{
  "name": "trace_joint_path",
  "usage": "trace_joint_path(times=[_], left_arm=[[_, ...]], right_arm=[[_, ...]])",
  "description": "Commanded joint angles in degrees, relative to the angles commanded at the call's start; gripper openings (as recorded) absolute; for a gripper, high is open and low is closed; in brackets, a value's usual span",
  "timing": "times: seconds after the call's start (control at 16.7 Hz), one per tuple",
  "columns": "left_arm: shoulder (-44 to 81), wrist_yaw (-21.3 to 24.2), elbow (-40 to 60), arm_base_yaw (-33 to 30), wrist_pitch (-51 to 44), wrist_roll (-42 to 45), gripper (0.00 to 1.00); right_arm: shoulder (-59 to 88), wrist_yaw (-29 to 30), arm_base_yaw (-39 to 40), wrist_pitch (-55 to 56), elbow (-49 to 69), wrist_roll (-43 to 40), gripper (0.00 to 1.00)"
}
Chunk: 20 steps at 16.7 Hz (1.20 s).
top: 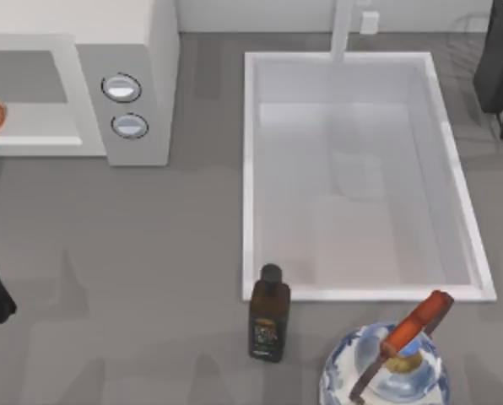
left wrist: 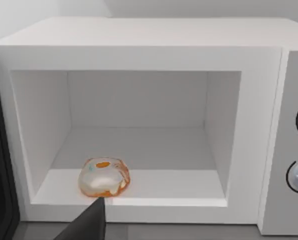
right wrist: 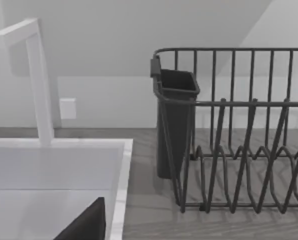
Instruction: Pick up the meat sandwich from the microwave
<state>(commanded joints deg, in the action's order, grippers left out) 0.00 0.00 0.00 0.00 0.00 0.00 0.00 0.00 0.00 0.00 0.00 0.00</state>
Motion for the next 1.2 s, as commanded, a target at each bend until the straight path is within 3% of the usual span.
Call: trace_joint_path(times=[0.24, 0.48, 1.2], left_arm=[[3.3, 0.3, 1.3, 0.3, 1.5, 0.1, 1.00], [15.4, 1.6, 6.2, 1.4, 7.0, 0.6, 1.00], [80.9, 8.3, 32.3, 7.4, 36.6, 3.3, 1.00]], right_arm=[[0.0, 0.0, 0.0, 0.0, 0.0, 0.0, 1.00], [0.0, 0.0, 0.0, 0.0, 0.0, 0.0, 1.00], [0.0, 0.0, 0.0, 0.0, 0.0, 0.0, 1.00]])
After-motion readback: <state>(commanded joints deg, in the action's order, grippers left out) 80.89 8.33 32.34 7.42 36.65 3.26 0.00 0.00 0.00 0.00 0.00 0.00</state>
